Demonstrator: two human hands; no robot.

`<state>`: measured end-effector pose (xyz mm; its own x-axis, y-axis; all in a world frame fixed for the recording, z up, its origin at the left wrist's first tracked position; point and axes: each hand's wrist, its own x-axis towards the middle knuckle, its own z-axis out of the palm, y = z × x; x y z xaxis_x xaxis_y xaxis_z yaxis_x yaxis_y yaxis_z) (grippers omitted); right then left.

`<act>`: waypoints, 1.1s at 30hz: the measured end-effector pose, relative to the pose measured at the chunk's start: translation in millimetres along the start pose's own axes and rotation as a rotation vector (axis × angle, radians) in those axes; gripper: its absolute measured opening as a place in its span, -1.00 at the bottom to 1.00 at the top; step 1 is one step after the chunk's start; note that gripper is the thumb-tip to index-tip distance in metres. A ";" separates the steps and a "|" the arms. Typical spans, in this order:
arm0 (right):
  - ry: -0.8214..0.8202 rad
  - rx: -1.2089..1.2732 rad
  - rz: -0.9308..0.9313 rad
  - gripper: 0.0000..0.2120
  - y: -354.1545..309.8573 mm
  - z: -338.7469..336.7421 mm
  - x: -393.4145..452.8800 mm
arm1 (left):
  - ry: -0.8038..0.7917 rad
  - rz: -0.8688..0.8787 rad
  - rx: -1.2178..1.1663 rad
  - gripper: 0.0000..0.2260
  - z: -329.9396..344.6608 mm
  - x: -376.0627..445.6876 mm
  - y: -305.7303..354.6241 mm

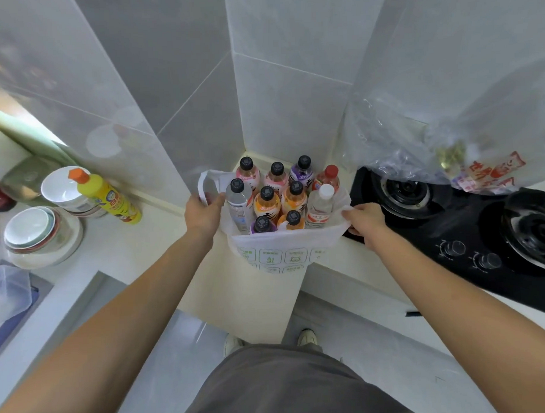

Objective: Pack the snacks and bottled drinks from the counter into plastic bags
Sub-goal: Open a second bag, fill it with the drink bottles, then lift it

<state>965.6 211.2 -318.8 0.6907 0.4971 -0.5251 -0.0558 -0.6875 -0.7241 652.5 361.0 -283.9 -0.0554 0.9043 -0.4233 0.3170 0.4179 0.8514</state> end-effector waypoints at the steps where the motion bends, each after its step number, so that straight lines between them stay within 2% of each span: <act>1: 0.027 0.069 -0.018 -0.86 -2.5 -0.8 1.4 | -0.005 0.019 -0.005 -0.80 1.9 2.3 3.9; 2: 0.045 0.121 -0.034 -0.81 -4.6 -1.9 5.5 | -0.010 0.031 -0.010 -0.82 3.6 3.4 9.5; 5: 0.105 0.179 -0.080 -0.87 -8.0 -6.9 20.5 | -0.019 0.078 -0.047 -0.74 10.0 6.1 27.9; 6: 0.131 0.180 -0.093 -0.83 -6.9 -7.6 25.6 | -0.026 0.089 -0.051 -0.73 11.8 5.7 34.5; 8: 0.205 0.151 -0.091 -0.76 -10.6 -7.8 23.0 | -0.033 0.106 -0.063 -0.75 15.2 5.7 46.0; 10: 0.289 0.045 -0.119 -0.85 -15.1 -8.6 13.2 | -0.024 0.118 -0.081 -0.79 16.7 7.3 53.5; 11: 0.322 -0.024 -0.182 -0.85 -15.8 -9.2 7.6 | -0.018 0.127 -0.082 -0.79 16.6 7.8 55.9; 12: 0.338 -0.091 -0.297 -0.77 -14.4 -11.1 4.2 | -0.016 0.136 -0.076 -0.78 16.3 7.9 57.9; 14: 0.272 -0.218 -0.564 -0.67 -9.9 -14.3 2.6 | -0.029 0.149 -0.064 -0.79 15.1 7.6 60.4; 15: 0.199 -0.279 -0.637 -0.67 -6.9 -14.9 4.9 | -0.042 0.153 -0.063 -0.80 14.5 7.2 61.4; 16: 0.114 -0.336 -0.642 -0.68 -5.6 -15.1 8.6 | -0.056 0.158 -0.063 -0.82 13.6 6.8 62.6; 18: -0.018 -0.450 -0.516 -0.69 -8.0 -15.2 14.1 | -0.070 0.165 -0.056 -0.85 12.3 7.1 63.9; 19: -0.047 -0.548 -0.453 -0.64 -10.6 -15.7 16.3 | -0.071 0.168 -0.052 -0.86 11.8 7.7 64.3; 22: -0.111 -1.013 -0.382 -0.49 -16.5 -17.5 19.6 | -0.077 0.175 -0.040 -0.86 12.3 6.4 66.3; 24: -0.102 -1.200 -0.365 -0.57 -15.8 -15.7 23.8 | -0.080 0.183 -0.032 -0.87 12.8 5.3 67.4; 25: -0.076 -1.200 -0.356 -0.66 -14.8 -14.9 25.3 | -0.083 0.187 -0.028 -0.86 12.8 5.1 67.9; 27: -0.003 -1.012 -0.334 -0.84 -14.8 -15.9 29.5 | -0.084 0.193 -0.024 -0.85 12.4 4.6 69.5; 28: 0.038 -0.831 -0.318 -0.85 -17.6 -17.9 31.1 | -0.084 0.196 -0.023 -0.84 12.1 4.8 70.1; 29: 0.082 -0.601 -0.294 -0.81 -22.7 -20.2 31.3 | -0.084 0.198 -0.022 -0.84 11.9 5.1 70.4; 31: 0.146 0.012 -0.203 -0.77 -36.0 -23.7 27.0 | -0.085 0.198 -0.021 -0.83 11.7 5.9 71.1; 33: 0.088 0.577 -0.097 -0.76 -51.8 -26.9 16.1 | -0.088 0.194 -0.022 -0.83 12.1 6.2 71.9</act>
<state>999.0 240.6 -277.8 0.7684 0.4804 -0.4229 -0.3551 -0.2297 -0.9062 686.4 395.6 -229.1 0.0882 0.9572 -0.2757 0.2930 0.2396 0.9256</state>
